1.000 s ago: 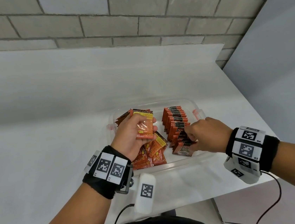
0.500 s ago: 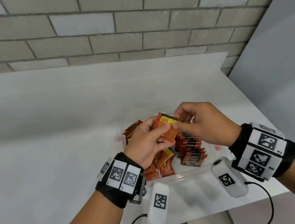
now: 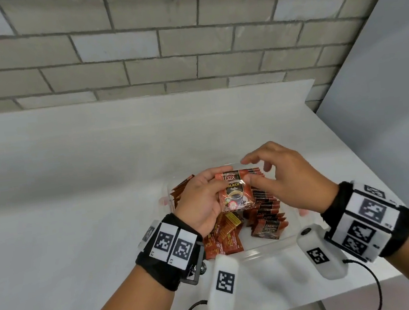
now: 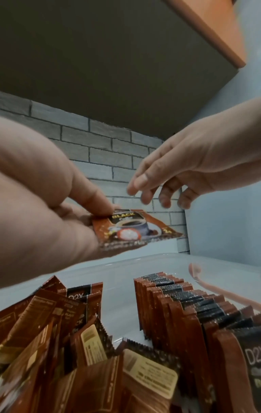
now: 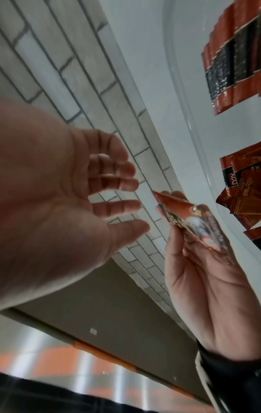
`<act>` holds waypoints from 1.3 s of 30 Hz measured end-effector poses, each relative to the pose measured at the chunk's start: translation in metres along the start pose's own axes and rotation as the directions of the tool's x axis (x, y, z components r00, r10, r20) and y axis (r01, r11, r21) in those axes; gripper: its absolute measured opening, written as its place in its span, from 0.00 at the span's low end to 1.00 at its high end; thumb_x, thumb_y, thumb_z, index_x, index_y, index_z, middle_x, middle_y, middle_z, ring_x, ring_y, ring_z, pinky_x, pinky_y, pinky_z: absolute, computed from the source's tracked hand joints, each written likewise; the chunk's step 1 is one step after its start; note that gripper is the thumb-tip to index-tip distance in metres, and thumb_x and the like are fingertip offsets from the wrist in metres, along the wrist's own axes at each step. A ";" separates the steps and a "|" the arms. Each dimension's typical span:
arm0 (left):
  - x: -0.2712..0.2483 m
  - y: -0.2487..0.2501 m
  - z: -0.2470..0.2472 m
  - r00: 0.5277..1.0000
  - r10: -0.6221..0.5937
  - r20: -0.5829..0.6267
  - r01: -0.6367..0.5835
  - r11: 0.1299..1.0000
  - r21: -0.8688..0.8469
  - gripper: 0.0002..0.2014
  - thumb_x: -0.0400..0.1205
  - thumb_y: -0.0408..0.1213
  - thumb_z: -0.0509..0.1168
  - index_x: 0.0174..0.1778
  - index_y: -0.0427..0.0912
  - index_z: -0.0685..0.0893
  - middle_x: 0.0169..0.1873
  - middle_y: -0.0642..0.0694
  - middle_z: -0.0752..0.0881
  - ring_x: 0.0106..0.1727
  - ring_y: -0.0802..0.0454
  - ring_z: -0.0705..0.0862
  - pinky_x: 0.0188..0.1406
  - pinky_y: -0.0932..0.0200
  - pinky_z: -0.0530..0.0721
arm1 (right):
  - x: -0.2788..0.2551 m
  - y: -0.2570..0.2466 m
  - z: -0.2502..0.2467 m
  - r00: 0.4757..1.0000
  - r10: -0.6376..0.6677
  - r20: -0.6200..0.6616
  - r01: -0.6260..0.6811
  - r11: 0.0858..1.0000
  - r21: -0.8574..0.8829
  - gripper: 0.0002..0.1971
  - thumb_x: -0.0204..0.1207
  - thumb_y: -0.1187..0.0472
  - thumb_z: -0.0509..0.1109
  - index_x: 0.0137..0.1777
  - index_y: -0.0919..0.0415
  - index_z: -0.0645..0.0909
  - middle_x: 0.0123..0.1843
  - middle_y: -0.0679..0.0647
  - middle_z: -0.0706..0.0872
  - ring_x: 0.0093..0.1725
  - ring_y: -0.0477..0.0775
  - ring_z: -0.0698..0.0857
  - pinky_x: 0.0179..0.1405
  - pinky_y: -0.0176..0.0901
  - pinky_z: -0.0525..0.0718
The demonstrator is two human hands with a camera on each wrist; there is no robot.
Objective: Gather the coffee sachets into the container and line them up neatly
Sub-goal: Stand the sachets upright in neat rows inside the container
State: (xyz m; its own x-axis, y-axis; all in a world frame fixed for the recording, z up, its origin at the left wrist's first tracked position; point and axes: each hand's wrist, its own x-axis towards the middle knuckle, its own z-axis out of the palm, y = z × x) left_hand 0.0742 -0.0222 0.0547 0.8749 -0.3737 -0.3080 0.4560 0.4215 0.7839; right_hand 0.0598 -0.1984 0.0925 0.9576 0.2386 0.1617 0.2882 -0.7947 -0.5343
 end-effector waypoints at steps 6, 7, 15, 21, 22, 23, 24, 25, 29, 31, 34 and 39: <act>0.006 -0.008 0.014 1.000 -0.027 0.016 0.026 0.997 0.076 0.13 0.82 0.19 0.58 0.57 0.33 0.83 0.50 0.33 0.85 0.42 0.45 0.87 0.41 0.52 0.87 | 0.002 0.008 -0.002 0.967 0.162 0.199 -0.187 0.976 0.114 0.14 0.76 0.58 0.72 0.61 0.46 0.80 0.46 0.46 0.86 0.42 0.49 0.86 0.43 0.36 0.83; 0.007 -0.009 0.016 0.999 -0.049 0.004 0.048 0.996 0.081 0.11 0.82 0.21 0.59 0.56 0.35 0.83 0.49 0.35 0.85 0.43 0.46 0.86 0.41 0.51 0.87 | 0.001 0.012 -0.004 0.961 0.175 0.216 -0.207 0.969 0.136 0.14 0.76 0.59 0.73 0.60 0.46 0.81 0.44 0.48 0.87 0.42 0.51 0.86 0.45 0.41 0.84; 0.020 -0.022 0.017 0.947 -0.300 -0.115 0.316 0.933 0.169 0.21 0.82 0.42 0.65 0.69 0.39 0.76 0.63 0.37 0.79 0.64 0.38 0.79 0.65 0.42 0.77 | -0.028 0.033 -0.008 0.854 0.264 0.447 -0.250 0.964 -0.092 0.06 0.73 0.61 0.75 0.45 0.52 0.82 0.37 0.42 0.82 0.33 0.33 0.78 0.35 0.21 0.73; 0.024 -0.026 0.020 0.928 -0.357 -0.102 0.371 0.912 0.177 0.24 0.82 0.44 0.63 0.74 0.42 0.72 0.69 0.37 0.74 0.68 0.32 0.76 0.65 0.36 0.74 | -0.037 0.035 0.011 0.812 0.283 0.510 -0.125 0.938 -0.322 0.05 0.73 0.58 0.74 0.45 0.53 0.80 0.44 0.47 0.87 0.42 0.47 0.83 0.41 0.38 0.79; 0.024 -0.026 0.020 0.927 -0.362 -0.097 0.374 0.910 0.178 0.24 0.82 0.44 0.63 0.75 0.42 0.71 0.69 0.37 0.74 0.68 0.31 0.76 0.65 0.35 0.74 | -0.037 0.035 0.013 0.815 0.285 0.504 -0.105 0.928 -0.356 0.04 0.74 0.58 0.72 0.45 0.53 0.80 0.44 0.47 0.87 0.43 0.49 0.83 0.42 0.41 0.80; 0.025 -0.026 0.021 0.926 -0.365 -0.096 0.376 0.909 0.178 0.24 0.82 0.44 0.62 0.74 0.42 0.71 0.70 0.37 0.74 0.68 0.30 0.76 0.65 0.35 0.74 | -0.037 0.035 0.015 0.820 0.285 0.497 -0.087 0.919 -0.384 0.03 0.74 0.57 0.71 0.45 0.53 0.80 0.44 0.47 0.86 0.42 0.49 0.82 0.40 0.41 0.79; 0.025 -0.026 0.021 0.926 -0.366 -0.096 0.377 0.909 0.177 0.24 0.83 0.44 0.62 0.74 0.42 0.71 0.70 0.37 0.74 0.68 0.30 0.76 0.66 0.34 0.74 | -0.038 0.036 0.017 0.825 0.283 0.490 -0.073 0.912 -0.403 0.03 0.74 0.57 0.71 0.43 0.53 0.79 0.44 0.46 0.85 0.42 0.49 0.81 0.38 0.40 0.78; 0.026 -0.026 0.020 0.925 -0.367 -0.096 0.379 0.909 0.175 0.24 0.83 0.44 0.61 0.74 0.41 0.71 0.70 0.37 0.74 0.68 0.30 0.76 0.67 0.34 0.74 | -0.038 0.037 0.019 0.829 0.278 0.484 -0.062 0.907 -0.416 0.04 0.74 0.57 0.71 0.41 0.52 0.78 0.44 0.46 0.84 0.41 0.48 0.80 0.35 0.38 0.75; 0.028 -0.028 0.018 0.918 -0.386 -0.090 0.396 0.905 0.158 0.22 0.83 0.44 0.61 0.73 0.43 0.71 0.70 0.36 0.73 0.68 0.27 0.75 0.68 0.30 0.71 | -0.038 0.040 0.026 0.847 0.258 0.464 -0.008 0.880 -0.476 0.06 0.74 0.56 0.69 0.39 0.51 0.74 0.47 0.46 0.79 0.44 0.49 0.78 0.29 0.33 0.66; 0.028 -0.029 0.017 0.914 -0.396 -0.088 0.405 0.901 0.158 0.22 0.83 0.45 0.61 0.73 0.43 0.70 0.71 0.36 0.72 0.68 0.25 0.74 0.69 0.27 0.69 | -0.038 0.039 0.027 0.852 0.255 0.457 0.015 0.861 -0.508 0.06 0.74 0.55 0.69 0.40 0.51 0.74 0.46 0.45 0.77 0.44 0.49 0.78 0.27 0.33 0.63; 0.029 -0.029 0.017 0.911 -0.403 -0.088 0.412 0.898 0.154 0.24 0.84 0.45 0.61 0.75 0.43 0.69 0.72 0.35 0.71 0.68 0.22 0.73 0.68 0.27 0.70 | -0.035 0.038 0.028 0.841 0.258 0.476 0.055 0.835 -0.548 0.07 0.74 0.55 0.69 0.39 0.53 0.73 0.44 0.46 0.76 0.41 0.50 0.76 0.25 0.33 0.61; 0.028 -0.031 0.017 0.906 -0.414 -0.083 0.422 0.895 0.142 0.25 0.84 0.44 0.60 0.76 0.42 0.67 0.73 0.34 0.70 0.71 0.20 0.69 0.70 0.26 0.68 | -0.031 0.039 0.029 0.829 0.267 0.492 0.118 0.776 -0.619 0.15 0.75 0.58 0.66 0.31 0.52 0.65 0.40 0.48 0.75 0.36 0.53 0.74 0.24 0.34 0.60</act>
State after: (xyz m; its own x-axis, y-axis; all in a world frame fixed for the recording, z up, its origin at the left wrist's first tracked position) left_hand 0.0820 -0.0597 0.0310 0.6175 -0.4450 -0.6486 0.7546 0.1023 0.6482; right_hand 0.0417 -0.2202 0.0431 0.8708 0.2604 -0.4170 0.3360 -0.9344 0.1181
